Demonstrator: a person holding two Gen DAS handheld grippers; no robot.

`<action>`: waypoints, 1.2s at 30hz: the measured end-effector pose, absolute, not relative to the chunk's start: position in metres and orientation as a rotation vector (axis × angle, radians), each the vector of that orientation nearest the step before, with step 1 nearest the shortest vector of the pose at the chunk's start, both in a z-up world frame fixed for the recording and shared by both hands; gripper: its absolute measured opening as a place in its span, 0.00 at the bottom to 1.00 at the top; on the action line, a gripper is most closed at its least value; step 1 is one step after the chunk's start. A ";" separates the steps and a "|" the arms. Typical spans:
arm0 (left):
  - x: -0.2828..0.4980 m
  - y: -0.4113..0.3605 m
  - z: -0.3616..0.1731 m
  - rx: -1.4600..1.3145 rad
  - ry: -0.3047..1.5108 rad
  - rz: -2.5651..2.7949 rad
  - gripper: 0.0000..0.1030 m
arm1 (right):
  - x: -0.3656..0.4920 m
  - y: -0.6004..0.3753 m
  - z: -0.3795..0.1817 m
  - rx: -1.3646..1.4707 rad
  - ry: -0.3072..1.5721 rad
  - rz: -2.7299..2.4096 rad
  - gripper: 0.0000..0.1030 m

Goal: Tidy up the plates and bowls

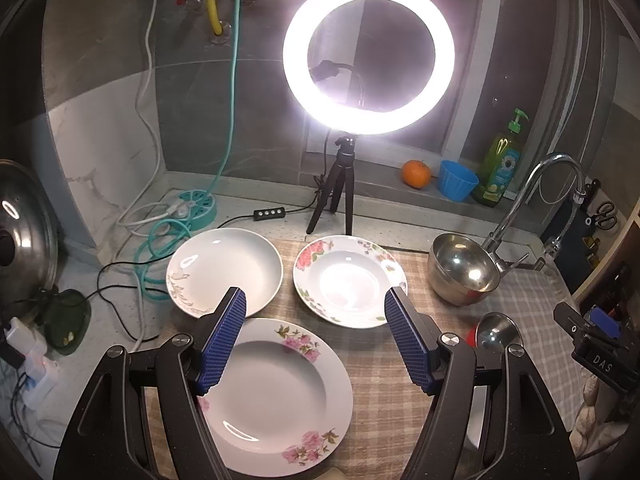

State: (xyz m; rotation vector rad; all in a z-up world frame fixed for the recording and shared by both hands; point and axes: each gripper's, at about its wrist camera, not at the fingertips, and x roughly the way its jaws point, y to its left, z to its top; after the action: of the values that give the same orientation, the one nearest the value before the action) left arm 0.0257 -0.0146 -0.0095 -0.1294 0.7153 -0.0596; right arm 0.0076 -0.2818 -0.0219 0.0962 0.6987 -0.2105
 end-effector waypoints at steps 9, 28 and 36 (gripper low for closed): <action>0.027 -0.014 -0.012 -0.127 0.722 -0.060 0.70 | 0.008 -0.282 -0.024 0.099 0.703 -0.210 0.99; 0.020 0.035 -0.039 -0.165 0.805 0.031 0.70 | 0.019 -0.240 -0.056 0.086 0.783 -0.043 0.99; 0.017 0.064 -0.060 -0.222 0.874 0.053 0.69 | 0.029 -0.213 -0.072 0.097 0.842 0.060 0.81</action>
State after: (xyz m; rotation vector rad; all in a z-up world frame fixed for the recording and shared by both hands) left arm 0.0165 0.0635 -0.0602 -0.2219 0.8735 0.0526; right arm 0.0291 -0.2130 -0.0721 0.0968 0.8422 0.0598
